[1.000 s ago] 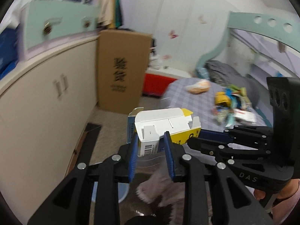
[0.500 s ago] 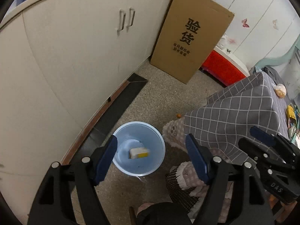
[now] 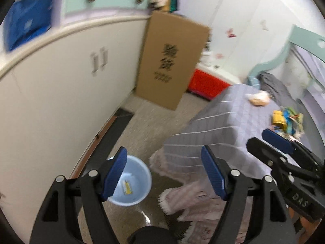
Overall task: Collect trash
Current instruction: 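Return to the table and grasp the teal toothpaste tube with the left gripper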
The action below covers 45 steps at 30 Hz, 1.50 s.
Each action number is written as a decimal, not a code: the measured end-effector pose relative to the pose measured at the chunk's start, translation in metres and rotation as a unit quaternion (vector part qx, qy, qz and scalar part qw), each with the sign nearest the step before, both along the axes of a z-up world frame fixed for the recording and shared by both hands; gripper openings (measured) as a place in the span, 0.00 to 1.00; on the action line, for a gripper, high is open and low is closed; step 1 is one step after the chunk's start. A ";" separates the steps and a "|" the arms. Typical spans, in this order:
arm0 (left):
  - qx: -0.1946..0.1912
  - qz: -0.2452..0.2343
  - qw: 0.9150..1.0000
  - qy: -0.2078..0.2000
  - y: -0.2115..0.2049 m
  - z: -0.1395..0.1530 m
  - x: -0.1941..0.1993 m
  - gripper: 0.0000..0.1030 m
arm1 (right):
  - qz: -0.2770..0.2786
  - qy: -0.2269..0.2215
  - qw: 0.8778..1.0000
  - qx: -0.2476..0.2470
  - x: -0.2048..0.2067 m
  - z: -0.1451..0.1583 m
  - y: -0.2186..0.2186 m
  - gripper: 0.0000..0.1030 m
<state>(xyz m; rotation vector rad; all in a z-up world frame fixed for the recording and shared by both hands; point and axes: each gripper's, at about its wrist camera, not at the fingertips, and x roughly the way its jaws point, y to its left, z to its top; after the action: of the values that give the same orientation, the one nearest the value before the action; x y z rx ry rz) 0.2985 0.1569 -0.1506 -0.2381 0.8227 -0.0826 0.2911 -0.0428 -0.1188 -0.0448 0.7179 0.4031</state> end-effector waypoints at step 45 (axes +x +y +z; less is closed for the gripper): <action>0.064 -0.265 0.962 -0.009 -0.323 0.006 0.039 0.22 | -0.277 0.010 0.957 0.088 -0.048 -0.015 -0.314 0.57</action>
<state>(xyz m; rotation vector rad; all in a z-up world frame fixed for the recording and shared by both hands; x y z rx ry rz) 0.3372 -0.1659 -0.1447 0.1117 0.8539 -0.5320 0.2430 -0.3572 -0.1337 0.3246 0.6794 -0.0724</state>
